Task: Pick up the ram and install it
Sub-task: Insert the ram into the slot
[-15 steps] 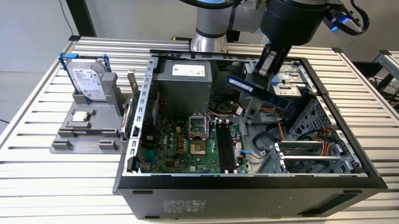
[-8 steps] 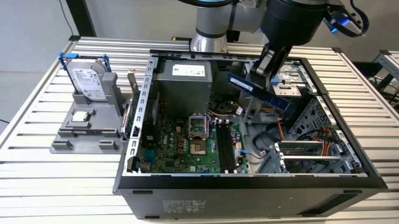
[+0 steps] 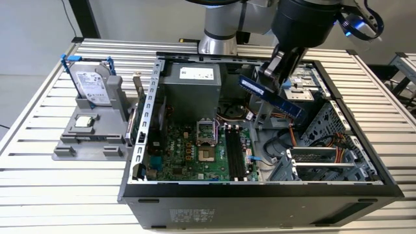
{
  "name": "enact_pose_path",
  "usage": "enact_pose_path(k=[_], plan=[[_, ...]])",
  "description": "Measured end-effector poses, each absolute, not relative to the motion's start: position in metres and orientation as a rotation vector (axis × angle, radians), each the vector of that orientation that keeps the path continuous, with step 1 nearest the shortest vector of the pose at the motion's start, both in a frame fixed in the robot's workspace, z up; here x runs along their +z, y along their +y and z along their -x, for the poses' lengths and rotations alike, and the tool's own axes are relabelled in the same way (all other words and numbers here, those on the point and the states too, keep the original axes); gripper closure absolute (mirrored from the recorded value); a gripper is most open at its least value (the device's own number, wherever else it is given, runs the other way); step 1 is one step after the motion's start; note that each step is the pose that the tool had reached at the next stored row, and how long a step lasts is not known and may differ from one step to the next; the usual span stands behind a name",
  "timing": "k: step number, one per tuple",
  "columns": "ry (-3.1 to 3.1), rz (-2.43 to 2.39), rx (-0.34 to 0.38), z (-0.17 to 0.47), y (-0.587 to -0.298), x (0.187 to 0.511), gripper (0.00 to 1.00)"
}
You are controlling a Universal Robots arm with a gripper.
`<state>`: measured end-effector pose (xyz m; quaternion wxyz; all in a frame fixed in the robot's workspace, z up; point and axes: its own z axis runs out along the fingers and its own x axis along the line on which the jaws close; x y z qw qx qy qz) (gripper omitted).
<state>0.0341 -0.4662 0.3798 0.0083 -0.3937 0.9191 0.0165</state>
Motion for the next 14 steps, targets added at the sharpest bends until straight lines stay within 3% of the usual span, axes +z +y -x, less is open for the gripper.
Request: enact_pose_path(k=[14], plan=[[2.951, 1.02, 0.05, -0.034, -0.4663, 0.3798, 1.0]])
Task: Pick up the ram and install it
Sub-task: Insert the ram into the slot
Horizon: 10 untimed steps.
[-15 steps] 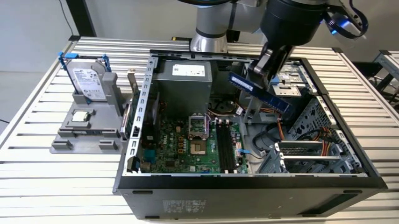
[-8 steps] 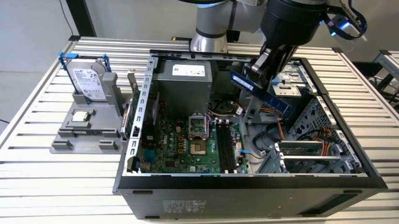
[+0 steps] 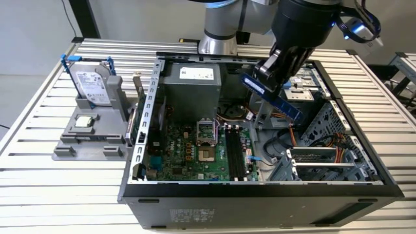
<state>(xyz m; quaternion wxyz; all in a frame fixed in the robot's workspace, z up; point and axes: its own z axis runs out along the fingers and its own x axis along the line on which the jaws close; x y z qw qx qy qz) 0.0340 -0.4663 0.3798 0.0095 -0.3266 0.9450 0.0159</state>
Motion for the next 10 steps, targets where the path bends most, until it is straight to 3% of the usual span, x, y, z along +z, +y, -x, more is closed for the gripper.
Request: enact_pose_path(k=[10], plan=[[3.001, 0.853, 0.048, -0.034, -0.4662, 0.3798, 1.0]])
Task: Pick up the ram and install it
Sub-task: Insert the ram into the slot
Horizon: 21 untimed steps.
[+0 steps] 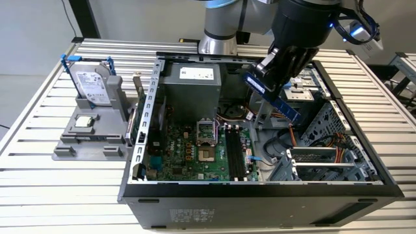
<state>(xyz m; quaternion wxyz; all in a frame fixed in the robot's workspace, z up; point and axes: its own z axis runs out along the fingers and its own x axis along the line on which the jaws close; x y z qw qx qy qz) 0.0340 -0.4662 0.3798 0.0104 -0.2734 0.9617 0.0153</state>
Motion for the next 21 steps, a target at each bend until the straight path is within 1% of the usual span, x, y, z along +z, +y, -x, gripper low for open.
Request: enact_pose_path(k=[21], plan=[[3.086, 0.434, 0.043, -0.034, -0.4663, 0.3797, 1.0]])
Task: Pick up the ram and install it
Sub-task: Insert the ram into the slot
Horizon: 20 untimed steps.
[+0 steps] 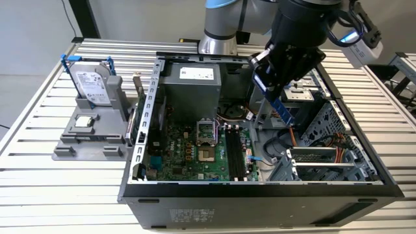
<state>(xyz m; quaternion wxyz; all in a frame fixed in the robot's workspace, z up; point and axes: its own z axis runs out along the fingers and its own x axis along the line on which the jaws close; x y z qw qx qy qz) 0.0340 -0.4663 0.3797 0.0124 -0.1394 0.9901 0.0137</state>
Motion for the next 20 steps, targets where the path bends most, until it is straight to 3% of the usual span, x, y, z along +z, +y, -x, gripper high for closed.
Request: enact_pose_path(k=[20], plan=[[3.111, 0.137, 0.039, -0.0331, -0.4663, 0.3794, 1.0]])
